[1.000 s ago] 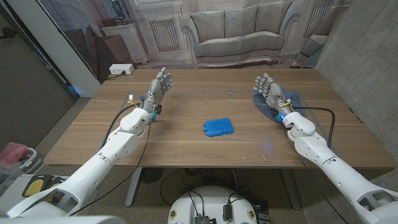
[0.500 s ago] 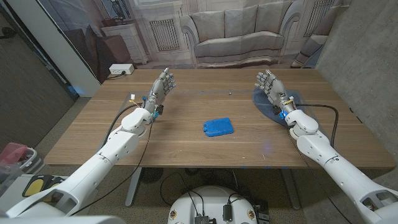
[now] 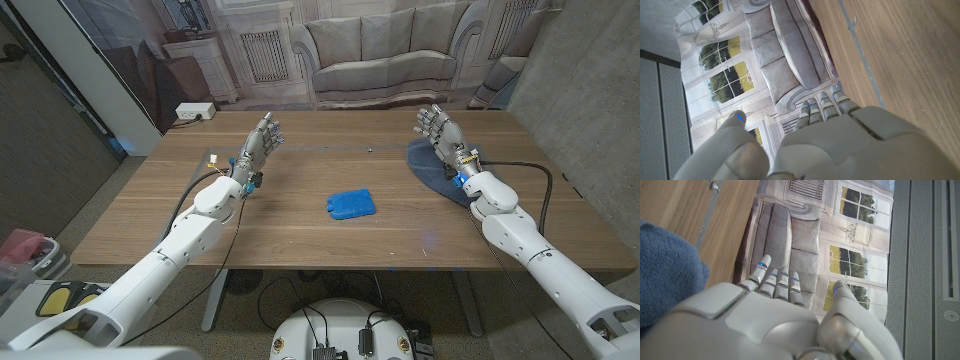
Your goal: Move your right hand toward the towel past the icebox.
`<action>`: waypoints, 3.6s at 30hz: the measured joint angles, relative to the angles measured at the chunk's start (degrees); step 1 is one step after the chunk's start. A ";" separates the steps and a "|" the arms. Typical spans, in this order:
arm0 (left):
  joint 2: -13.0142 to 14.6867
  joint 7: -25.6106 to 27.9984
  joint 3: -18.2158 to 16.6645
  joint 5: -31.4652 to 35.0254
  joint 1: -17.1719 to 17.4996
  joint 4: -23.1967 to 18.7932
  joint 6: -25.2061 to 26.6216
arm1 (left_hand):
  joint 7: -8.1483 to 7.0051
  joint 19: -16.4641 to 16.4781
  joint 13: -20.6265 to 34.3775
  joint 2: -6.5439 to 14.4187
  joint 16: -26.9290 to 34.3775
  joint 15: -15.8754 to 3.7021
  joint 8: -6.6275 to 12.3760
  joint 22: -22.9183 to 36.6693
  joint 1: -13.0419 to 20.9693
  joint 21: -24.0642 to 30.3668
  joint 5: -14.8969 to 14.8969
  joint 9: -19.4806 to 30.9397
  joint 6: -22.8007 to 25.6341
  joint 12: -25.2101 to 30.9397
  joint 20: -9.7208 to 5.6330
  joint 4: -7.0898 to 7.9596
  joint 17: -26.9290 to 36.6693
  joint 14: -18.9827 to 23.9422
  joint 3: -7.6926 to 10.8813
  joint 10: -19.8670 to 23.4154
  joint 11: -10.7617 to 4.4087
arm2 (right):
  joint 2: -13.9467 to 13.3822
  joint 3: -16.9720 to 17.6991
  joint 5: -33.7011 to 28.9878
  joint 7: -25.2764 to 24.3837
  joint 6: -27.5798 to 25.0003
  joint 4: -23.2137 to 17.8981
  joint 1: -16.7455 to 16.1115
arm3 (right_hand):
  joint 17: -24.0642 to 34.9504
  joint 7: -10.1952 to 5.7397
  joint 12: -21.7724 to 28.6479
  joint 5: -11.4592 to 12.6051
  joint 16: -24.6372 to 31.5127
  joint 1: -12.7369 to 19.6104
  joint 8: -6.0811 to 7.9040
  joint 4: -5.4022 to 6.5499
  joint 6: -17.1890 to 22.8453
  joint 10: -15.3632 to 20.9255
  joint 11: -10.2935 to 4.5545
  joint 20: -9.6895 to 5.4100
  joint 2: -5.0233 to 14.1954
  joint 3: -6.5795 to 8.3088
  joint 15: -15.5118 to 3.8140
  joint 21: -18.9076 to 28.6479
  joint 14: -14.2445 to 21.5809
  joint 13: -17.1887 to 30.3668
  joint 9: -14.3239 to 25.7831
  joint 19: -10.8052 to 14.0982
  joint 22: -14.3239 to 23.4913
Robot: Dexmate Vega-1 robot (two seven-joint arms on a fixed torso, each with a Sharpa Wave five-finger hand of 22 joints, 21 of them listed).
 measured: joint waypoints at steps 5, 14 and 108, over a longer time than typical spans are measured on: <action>0.12 0.19 -0.37 0.04 0.63 -0.27 -0.66 | 0.34 0.00 0.00 0.00 0.00 0.00 0.00 0.00 0.00 0.00 0.00 0.00 0.34 0.00 0.00 0.00 0.00 0.00 0.00 0.00 0.00 | -0.69 0.28 -0.81 -0.88 0.26 -0.92 -0.21 | 0.00 0.00 0.00 0.00 0.00 0.00 0.00 0.00 0.00 0.17 -0.17 0.00 0.00 0.00 0.00 -0.23 0.00 0.00 0.00 0.00 0.00; 0.48 0.80 -0.95 0.02 1.58 -1.48 -1.27 | 0.32 -0.01 0.01 0.14 0.00 0.00 0.00 0.00 0.14 0.00 0.00 0.00 0.32 0.00 0.00 -0.16 0.00 0.00 -0.16 0.00 0.01 | -1.43 0.71 -1.30 -1.55 0.59 -1.89 -0.56 | -0.26 -0.13 0.00 0.00 0.00 0.00 0.00 0.00 0.13 0.20 -0.22 0.00 0.00 0.00 0.00 -0.23 0.00 0.00 0.00 0.61 0.00; 1.51 0.94 -1.59 -0.06 5.15 -3.56 -2.74 | -0.01 -0.44 0.02 0.82 -0.44 0.30 -0.01 -0.01 0.81 -0.85 -0.01 -0.01 1.44 -0.51 0.00 -0.63 0.00 -0.12 -0.63 0.60 0.01 | -9.18 5.32 -13.45 -16.44 -2.47 -8.68 -4.91 | -2.12 -5.24 0.89 0.00 -0.02 0.75 0.42 -2.40 2.96 4.98 -4.24 0.05 -0.02 -1.10 -1.11 -9.97 3.38 0.00 -0.25 -5.11 -0.01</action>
